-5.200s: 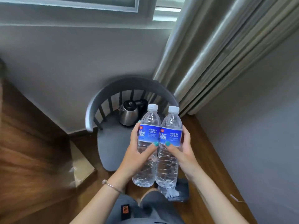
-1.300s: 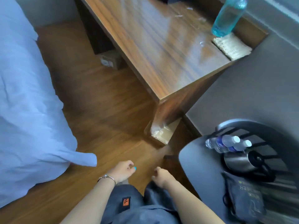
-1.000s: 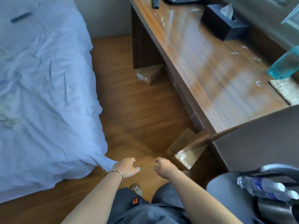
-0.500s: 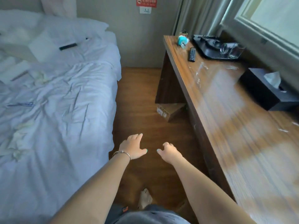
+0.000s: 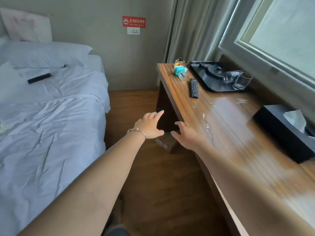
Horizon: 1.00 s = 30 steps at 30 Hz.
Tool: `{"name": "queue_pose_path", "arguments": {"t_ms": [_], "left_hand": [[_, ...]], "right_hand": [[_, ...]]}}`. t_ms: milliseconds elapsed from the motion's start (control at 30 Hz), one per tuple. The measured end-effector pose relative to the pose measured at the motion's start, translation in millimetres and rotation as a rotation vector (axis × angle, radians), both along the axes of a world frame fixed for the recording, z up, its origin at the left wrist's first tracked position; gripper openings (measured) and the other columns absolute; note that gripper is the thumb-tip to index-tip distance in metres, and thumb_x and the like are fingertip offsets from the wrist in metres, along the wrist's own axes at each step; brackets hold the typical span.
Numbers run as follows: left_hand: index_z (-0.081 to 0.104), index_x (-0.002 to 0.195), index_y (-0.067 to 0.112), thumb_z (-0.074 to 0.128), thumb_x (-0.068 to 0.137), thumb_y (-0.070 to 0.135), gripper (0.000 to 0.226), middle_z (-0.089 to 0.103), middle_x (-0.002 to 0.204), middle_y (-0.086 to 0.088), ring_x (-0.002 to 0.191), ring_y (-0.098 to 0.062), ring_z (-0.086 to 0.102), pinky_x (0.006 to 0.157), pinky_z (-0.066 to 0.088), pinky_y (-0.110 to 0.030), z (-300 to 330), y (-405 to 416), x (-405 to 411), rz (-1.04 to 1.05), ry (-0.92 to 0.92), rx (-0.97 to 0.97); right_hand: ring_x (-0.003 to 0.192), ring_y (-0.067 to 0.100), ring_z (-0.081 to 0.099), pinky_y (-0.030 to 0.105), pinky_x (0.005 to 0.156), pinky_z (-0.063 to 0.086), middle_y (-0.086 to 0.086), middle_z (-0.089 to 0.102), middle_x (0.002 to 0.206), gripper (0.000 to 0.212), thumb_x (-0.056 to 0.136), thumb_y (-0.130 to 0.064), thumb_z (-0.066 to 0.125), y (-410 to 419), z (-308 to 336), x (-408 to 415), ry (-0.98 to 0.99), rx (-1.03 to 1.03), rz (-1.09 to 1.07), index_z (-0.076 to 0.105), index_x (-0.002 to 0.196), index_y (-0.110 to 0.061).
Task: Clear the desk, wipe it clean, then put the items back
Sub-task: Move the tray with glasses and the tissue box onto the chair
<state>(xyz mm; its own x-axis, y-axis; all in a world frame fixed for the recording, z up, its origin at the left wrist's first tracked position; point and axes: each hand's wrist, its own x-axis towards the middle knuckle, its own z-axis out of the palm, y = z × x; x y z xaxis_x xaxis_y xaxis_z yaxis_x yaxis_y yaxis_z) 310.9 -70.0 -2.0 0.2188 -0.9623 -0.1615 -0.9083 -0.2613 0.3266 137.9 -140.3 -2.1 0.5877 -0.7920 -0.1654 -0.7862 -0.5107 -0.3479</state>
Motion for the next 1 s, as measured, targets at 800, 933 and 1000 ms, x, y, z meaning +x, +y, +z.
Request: {"name": "queue_pose_path", "arguments": {"t_ms": [800, 933, 1000], "left_hand": [[0.014, 0.154, 0.028, 0.054, 0.09, 0.041, 0.077, 0.014, 0.16, 0.003, 0.147, -0.021, 0.01, 0.114, 0.019, -0.038, 90, -397, 163, -0.481, 0.033, -0.103], [0.019, 0.152, 0.033, 0.059, 0.086, 0.052, 0.079, 0.018, 0.159, 0.007, 0.147, -0.016, 0.01, 0.116, 0.018, -0.037, 76, -473, 176, -0.506, 0.114, -0.14], [0.019, 0.152, 0.038, 0.06, 0.085, 0.056, 0.08, 0.016, 0.16, 0.009, 0.148, -0.013, 0.007, 0.118, 0.014, -0.037, 73, -505, 182, -0.547, 0.146, -0.152]], "right_hand": [[0.114, 0.022, 0.047, 0.03, 0.089, 0.036, 0.012, 0.044, 0.137, 0.062, 0.093, -0.038, 0.06, -271, 66, 31, -0.2, -0.075, -0.809, 0.034, 0.147, -0.021], [0.125, 0.03, 0.044, 0.04, 0.106, 0.037, 0.012, 0.045, 0.141, 0.066, 0.087, -0.038, 0.068, -318, 43, 16, -0.255, -0.117, -0.809, 0.039, 0.145, -0.027], [0.132, 0.028, 0.038, 0.04, 0.111, 0.03, 0.009, 0.041, 0.146, 0.067, 0.086, -0.038, 0.07, -341, 33, 16, -0.272, -0.12, -0.779, 0.04, 0.145, -0.027]]}}
